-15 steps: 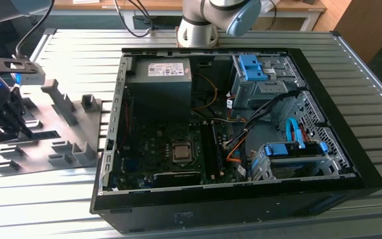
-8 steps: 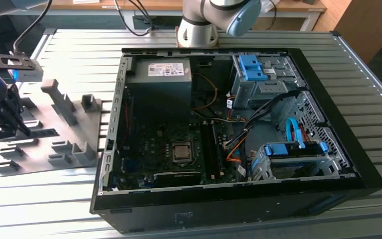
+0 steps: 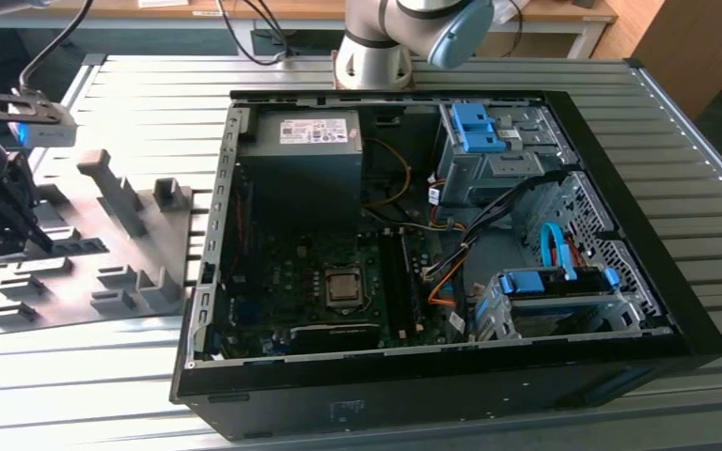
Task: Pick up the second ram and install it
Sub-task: 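Pick up the second ram and move it above second insertion slot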
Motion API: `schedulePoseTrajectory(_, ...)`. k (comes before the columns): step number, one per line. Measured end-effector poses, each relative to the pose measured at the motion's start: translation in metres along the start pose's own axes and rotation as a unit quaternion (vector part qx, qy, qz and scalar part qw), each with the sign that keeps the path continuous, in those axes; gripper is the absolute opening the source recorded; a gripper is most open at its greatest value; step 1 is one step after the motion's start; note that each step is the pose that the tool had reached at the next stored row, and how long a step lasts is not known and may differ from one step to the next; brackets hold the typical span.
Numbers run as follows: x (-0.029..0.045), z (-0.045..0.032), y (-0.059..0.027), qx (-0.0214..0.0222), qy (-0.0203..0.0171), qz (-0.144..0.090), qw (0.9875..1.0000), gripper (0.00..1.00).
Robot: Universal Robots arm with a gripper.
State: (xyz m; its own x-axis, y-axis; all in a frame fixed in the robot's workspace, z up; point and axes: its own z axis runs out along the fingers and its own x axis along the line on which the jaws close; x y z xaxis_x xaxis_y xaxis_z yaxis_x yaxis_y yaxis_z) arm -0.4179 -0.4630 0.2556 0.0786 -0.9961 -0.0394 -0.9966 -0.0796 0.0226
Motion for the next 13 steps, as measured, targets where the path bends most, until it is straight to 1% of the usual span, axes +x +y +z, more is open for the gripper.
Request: schedulePoseTrajectory(13, -0.0006, -0.0146, 0.0003, 0.0, 0.0, 0.0, 1.0, 0.14)
